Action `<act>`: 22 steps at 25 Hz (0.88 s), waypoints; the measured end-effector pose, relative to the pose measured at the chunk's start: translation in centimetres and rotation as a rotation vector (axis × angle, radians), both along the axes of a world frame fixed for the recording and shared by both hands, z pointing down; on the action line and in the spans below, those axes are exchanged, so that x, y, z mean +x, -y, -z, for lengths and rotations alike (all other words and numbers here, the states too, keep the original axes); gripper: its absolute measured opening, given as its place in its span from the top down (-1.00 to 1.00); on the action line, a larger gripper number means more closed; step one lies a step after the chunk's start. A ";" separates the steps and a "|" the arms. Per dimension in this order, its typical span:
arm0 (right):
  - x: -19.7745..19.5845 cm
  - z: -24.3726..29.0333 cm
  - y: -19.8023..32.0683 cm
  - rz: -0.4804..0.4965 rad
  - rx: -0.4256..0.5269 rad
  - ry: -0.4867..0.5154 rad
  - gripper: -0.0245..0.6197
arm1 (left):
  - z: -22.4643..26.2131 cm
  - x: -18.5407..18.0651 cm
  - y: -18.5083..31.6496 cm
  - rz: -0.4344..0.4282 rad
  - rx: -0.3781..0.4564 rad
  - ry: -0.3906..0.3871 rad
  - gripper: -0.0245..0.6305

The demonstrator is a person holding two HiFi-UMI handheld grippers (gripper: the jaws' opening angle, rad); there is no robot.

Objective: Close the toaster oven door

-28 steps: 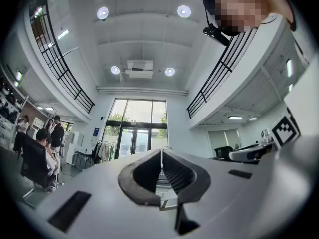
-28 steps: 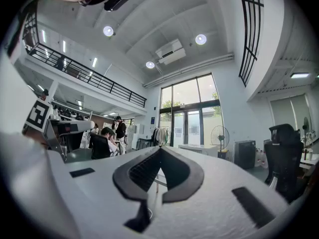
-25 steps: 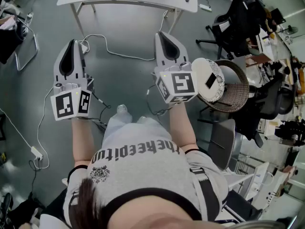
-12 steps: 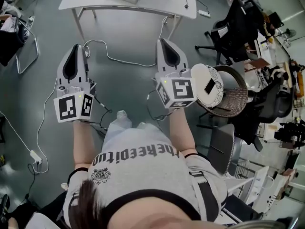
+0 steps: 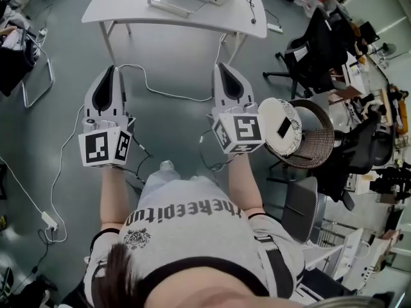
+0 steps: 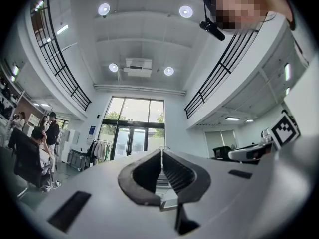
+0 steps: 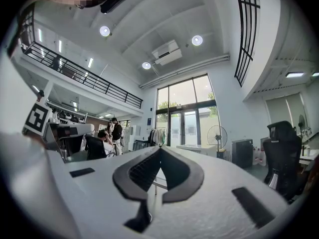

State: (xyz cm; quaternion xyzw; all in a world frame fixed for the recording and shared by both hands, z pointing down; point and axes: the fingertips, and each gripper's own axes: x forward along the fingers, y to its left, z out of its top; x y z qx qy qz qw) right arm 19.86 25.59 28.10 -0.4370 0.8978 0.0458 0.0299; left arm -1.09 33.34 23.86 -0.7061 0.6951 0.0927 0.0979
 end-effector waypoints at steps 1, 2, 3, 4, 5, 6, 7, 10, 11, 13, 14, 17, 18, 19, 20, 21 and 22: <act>-0.4 0.0 0.3 -0.003 0.000 0.002 0.91 | 0.0 -0.4 0.3 -0.006 0.000 0.000 0.89; -0.8 0.0 0.5 -0.006 0.000 0.004 0.91 | 0.0 -0.7 0.6 -0.011 0.001 0.002 0.89; -1.2 -0.1 0.7 -0.008 0.000 0.005 0.91 | -0.1 -1.1 0.9 -0.016 0.001 0.003 0.89; -1.6 -0.1 0.9 -0.011 0.000 0.008 0.91 | -0.2 -1.5 1.1 -0.020 0.000 0.003 0.89; -2.0 -0.1 1.1 -0.013 0.001 0.012 0.91 | -0.2 -1.9 1.4 -0.024 -0.001 0.004 0.89; -2.4 -0.1 1.2 -0.016 0.003 0.017 0.91 | -0.3 -2.3 1.6 -0.027 -0.002 0.004 0.89; -2.7 -0.1 1.3 -0.021 0.006 0.024 0.91 | -0.4 -2.7 1.9 -0.030 -0.003 0.004 0.89; -3.2 -0.3 1.7 -0.035 0.003 0.046 0.91 | -0.7 -3.6 2.6 -0.038 -0.005 0.002 0.89; -3.3 -0.5 1.9 -0.039 -0.005 0.049 0.91 | -0.8 -3.7 2.9 -0.042 -0.006 0.000 0.89; -3.2 -0.8 2.6 -0.050 -0.020 0.053 0.91 | -1.0 -3.9 3.6 -0.049 -0.008 -0.002 0.89; -3.2 -0.9 3.1 -0.059 -0.022 0.054 0.91 | -1.1 -4.1 4.1 -0.051 -0.008 -0.005 0.89; -3.5 -1.0 4.9 -0.073 -0.022 0.048 0.91 | -1.4 -4.6 5.8 -0.056 -0.013 -0.010 0.89; -3.6 -1.0 5.6 -0.074 -0.018 0.045 0.91 | -1.5 -4.8 6.5 -0.058 -0.015 -0.009 0.89; -3.8 -1.0 6.3 -0.073 -0.014 0.042 0.91 | -1.5 -4.9 7.2 -0.059 -0.017 -0.006 0.89; -4.1 -1.1 7.1 -0.071 -0.009 0.039 0.91 | -1.6 -5.1 7.9 -0.057 -0.016 -0.004 0.89; -4.4 -1.2 7.9 -0.067 -0.005 0.034 0.91 | -1.6 -5.3 8.6 -0.055 -0.014 -0.002 0.89; -4.7 -1.3 8.8 -0.061 -0.004 0.029 0.91 | -1.5 -5.5 9.5 -0.052 -0.011 0.000 0.89</act>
